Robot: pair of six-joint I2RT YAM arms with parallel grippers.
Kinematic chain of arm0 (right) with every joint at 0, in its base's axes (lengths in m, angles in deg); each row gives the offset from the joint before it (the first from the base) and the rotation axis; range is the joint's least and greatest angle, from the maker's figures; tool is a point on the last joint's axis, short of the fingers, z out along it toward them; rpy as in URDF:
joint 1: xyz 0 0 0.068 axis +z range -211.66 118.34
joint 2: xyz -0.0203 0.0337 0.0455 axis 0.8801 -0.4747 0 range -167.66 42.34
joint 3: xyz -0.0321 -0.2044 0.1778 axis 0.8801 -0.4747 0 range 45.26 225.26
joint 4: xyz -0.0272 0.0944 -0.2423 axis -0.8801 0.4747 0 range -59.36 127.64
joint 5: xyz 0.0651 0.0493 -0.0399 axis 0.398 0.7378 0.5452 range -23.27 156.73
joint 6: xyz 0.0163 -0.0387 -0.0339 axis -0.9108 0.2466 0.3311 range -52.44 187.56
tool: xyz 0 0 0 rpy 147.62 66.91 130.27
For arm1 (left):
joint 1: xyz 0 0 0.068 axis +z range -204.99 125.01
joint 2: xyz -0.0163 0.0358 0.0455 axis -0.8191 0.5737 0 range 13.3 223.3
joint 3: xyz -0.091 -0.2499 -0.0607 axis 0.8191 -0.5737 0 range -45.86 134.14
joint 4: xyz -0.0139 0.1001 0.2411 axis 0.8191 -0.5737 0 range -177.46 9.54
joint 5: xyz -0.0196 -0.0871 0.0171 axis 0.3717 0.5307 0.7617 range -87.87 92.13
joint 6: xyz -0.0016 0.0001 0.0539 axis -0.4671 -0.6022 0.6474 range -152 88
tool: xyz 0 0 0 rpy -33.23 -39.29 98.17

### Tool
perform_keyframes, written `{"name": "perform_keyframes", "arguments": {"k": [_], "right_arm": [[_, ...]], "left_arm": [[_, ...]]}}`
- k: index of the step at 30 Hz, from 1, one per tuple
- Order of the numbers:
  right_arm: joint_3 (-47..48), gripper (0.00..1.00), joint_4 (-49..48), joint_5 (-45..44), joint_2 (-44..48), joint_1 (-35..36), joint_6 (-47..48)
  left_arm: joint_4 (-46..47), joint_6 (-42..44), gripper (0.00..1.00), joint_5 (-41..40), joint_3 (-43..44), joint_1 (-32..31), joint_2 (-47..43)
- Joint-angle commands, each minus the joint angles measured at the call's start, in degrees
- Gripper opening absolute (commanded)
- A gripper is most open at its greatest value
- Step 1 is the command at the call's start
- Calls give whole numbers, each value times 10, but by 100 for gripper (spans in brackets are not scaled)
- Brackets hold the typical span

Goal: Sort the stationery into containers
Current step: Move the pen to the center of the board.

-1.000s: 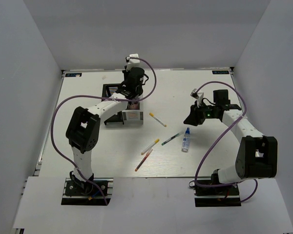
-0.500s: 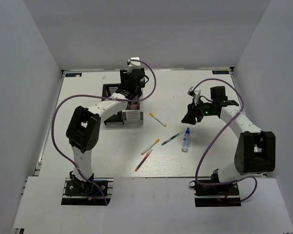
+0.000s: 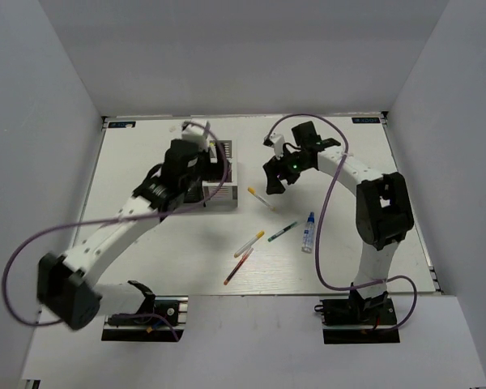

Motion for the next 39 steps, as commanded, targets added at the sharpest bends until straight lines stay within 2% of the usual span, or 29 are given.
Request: {"name": "perform_keyframes", "arguments": {"k": [1, 6, 9, 11, 18, 21, 24, 27, 30, 34, 35, 39], "right_arm": [[33, 90, -24, -62, -2, 28, -44], [51, 90, -39, -127, -50, 70, -61], [32, 84, -76, -157, -54, 85, -61], [27, 78, -84, -172, -58, 95, -62], [14, 66, -119, -217, -88, 117, -75], [10, 56, -120, -240, -99, 121, -77], [-3, 56, -127, -257, -104, 124, -81], [-27, 50, -146, -277, -97, 128, -82], [-44, 49, -149, -282, -92, 129, -88], [-70, 41, -151, -279, -86, 131, -91], [-75, 34, -142, -277, -84, 128, -92], [-85, 22, -127, -259, -63, 121, -84]], "left_arm": [[-38, -46, 100, 114, -115, -1, -146], [-94, -94, 100, 150, -215, -6, -245], [-121, -122, 98, 156, -234, -6, -264], [-144, -135, 96, 156, -242, -6, -264], [-152, -165, 92, 156, -274, -6, -264], [-147, -178, 91, 162, -285, -6, -264], [-147, -184, 91, 162, -291, -6, -264], [-147, -189, 91, 162, -291, -6, -269], [-147, -189, 91, 157, -296, -6, -269], [-141, -189, 91, 157, -296, -6, -269], [-141, -189, 91, 162, -301, -6, -269], [-124, -184, 91, 174, -307, -6, -259]]}}
